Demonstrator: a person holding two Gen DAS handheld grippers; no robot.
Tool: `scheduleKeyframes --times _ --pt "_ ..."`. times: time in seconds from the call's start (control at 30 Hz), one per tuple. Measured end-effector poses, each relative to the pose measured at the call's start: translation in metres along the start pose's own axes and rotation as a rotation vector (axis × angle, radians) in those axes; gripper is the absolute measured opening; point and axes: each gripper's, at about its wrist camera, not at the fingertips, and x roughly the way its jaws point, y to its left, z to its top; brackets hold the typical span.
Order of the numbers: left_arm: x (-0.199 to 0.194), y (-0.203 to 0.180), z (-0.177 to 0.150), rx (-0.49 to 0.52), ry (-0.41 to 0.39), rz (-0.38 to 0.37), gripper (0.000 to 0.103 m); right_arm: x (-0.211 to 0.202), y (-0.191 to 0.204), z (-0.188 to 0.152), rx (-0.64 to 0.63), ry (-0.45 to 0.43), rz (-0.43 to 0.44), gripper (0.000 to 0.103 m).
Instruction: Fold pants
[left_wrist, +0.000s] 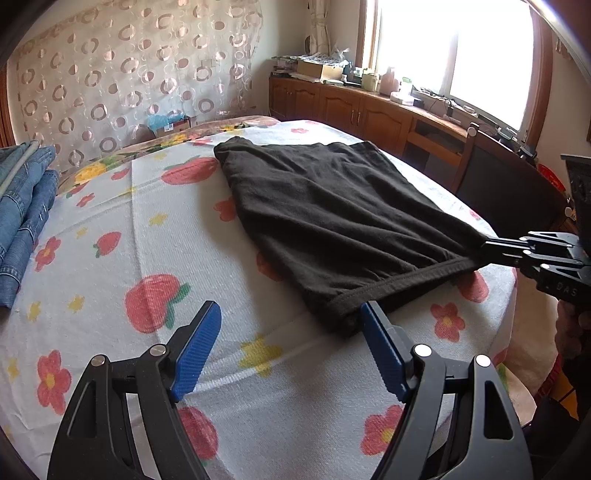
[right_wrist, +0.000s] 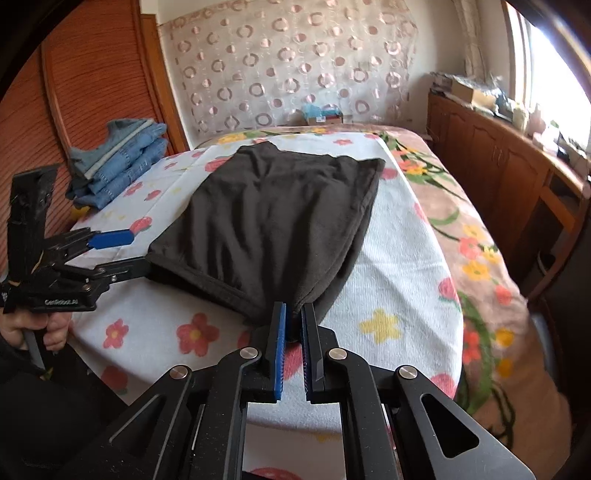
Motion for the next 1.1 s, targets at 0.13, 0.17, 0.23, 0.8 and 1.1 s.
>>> scheduleKeyframes --times 0.13,0.17,0.23,0.8,1.1 --pt "-0.004 0.000 0.003 -0.006 -0.015 -0.005 0.079 -0.004 0.001 0.004 0.007 -0.026 -0.016 0.017" --pt "-0.005 0.000 0.004 -0.007 -0.017 -0.008 0.079 -0.005 0.001 0.004 0.008 -0.032 -0.020 0.020" --pt "-0.004 -0.001 0.006 -0.003 -0.018 -0.005 0.078 -0.007 0.001 0.004 0.011 -0.045 -0.040 0.025" --pt "0.019 0.000 0.016 -0.003 0.029 -0.016 0.071 0.015 0.001 0.003 0.012 -0.024 -0.059 0.042" --pt "0.025 -0.002 0.013 -0.012 0.057 -0.019 0.069 0.021 -0.008 0.000 0.041 0.008 -0.043 0.043"
